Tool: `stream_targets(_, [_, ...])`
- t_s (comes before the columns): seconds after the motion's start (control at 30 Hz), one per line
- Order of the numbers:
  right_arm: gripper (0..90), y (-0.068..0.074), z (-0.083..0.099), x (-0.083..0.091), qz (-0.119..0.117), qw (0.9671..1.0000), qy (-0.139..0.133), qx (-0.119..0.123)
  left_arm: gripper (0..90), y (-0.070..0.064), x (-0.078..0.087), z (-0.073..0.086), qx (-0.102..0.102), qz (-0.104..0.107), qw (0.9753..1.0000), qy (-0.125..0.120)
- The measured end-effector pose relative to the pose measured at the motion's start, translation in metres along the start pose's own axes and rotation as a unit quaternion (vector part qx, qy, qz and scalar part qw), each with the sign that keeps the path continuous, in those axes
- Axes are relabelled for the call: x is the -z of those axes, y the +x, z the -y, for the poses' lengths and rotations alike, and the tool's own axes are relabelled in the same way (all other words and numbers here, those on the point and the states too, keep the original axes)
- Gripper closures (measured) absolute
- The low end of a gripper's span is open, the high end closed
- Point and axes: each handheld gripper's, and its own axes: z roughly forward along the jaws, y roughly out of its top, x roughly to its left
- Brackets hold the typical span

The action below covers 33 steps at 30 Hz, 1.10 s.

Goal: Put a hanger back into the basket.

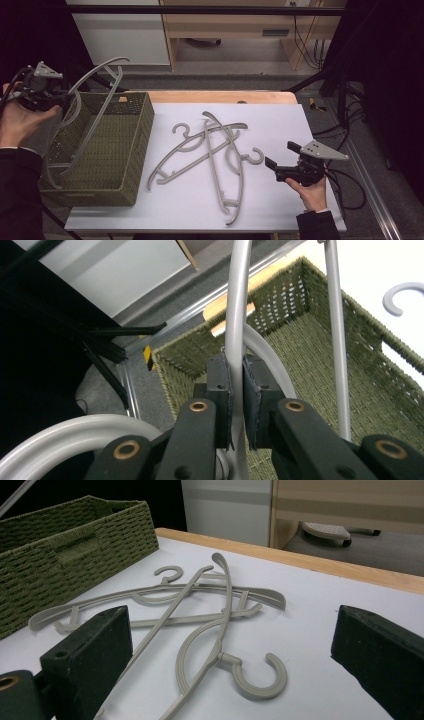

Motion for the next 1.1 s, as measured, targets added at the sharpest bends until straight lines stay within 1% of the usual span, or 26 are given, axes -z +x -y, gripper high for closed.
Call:
stream_targets(0.07, [3.5, 0.0, 0.0, 0.0, 0.0, 1.0, 0.0, 0.0, 82.9, -0.001, -0.006, 0.004, 0.001, 0.004, 1.0, 0.003])
stream_targets(0.2, [3.5, 0.0, 0.0, -0.001, 0.0, 1.0, 0.001, 0.0, 82.9, -0.003, -0.021, 0.015, 0.003, 0.014, 0.9997, 0.018])
stream_targets(0.27, [3.5, 0.0, 0.0, -0.001, 0.0, 1.0, 0.002, 0.002, 82.9, -0.005, -0.028, 0.022, 0.007, 0.02, 0.9995, 0.023])
stream_targets(0.3, [3.5, 0.0, 0.001, -0.001, 0.0, 1.0, 0.003, 0.003, 82.9, -0.006, -0.034, 0.027, 0.009, 0.028, 0.9991, 0.03])
stream_targets(0.33, [3.5, 0.0, 0.001, -0.001, 0.0, 1.0, 0.003, 0.003, 82.9, -0.006, -0.034, 0.027, 0.009, 0.028, 0.9991, 0.03])
stream_targets(0.53, [3.5, 0.001, 0.001, -0.002, 0.0, 1.0, 0.004, 0.0, 82.9, -0.012, -0.052, 0.041, 0.012, 0.046, 0.9975, 0.052])
stream_targets(0.57, [3.5, 0.001, 0.001, -0.002, 0.0, 1.0, 0.004, 0.0, 82.9, -0.013, -0.055, 0.042, 0.012, 0.045, 0.9976, 0.052])
stream_targets(0.63, [3.6, 0.001, 0.001, -0.002, 0.0, 1.0, 0.003, 0.001, 82.9, -0.015, -0.058, 0.043, 0.012, 0.048, 0.9976, 0.049])
stream_targets(0.77, [3.6, 0.001, 0.001, -0.003, 0.0, 1.0, 0.004, 0.0, 82.8, -0.021, -0.063, 0.038, 0.001, 0.038, 0.9973, 0.063])
stream_targets(0.8, [3.5, 0.001, 0.001, -0.003, 0.0, 1.0, 0.004, 0.003, 82.8, -0.022, -0.065, 0.037, -0.001, 0.035, 0.9972, 0.067])
stream_targets(0.93, [3.5, 0.001, 0.001, -0.003, 0.0, 1.0, 0.005, 0.003, 82.8, -0.026, -0.076, 0.036, -0.003, 0.03, 0.9966, 0.077])
stream_targets(0.97, [3.5, 0.0, 0.001, -0.003, 0.0, 1.0, 0.005, 0.004, 82.7, -0.028, -0.082, 0.036, -0.004, 0.027, 0.9963, 0.081])
stream_targets(1.0, [3.5, 0.0, 0.001, -0.003, 0.0, 1.0, 0.005, 0.004, 82.7, -0.028, -0.082, 0.036, -0.004, 0.027, 0.9963, 0.081])
stream_targets(1.1, [3.6, 0.0, 0.001, -0.003, 0.0, 1.0, 0.005, 0.004, 82.6, -0.031, -0.09, 0.036, -0.008, 0.021, 0.9957, 0.09])
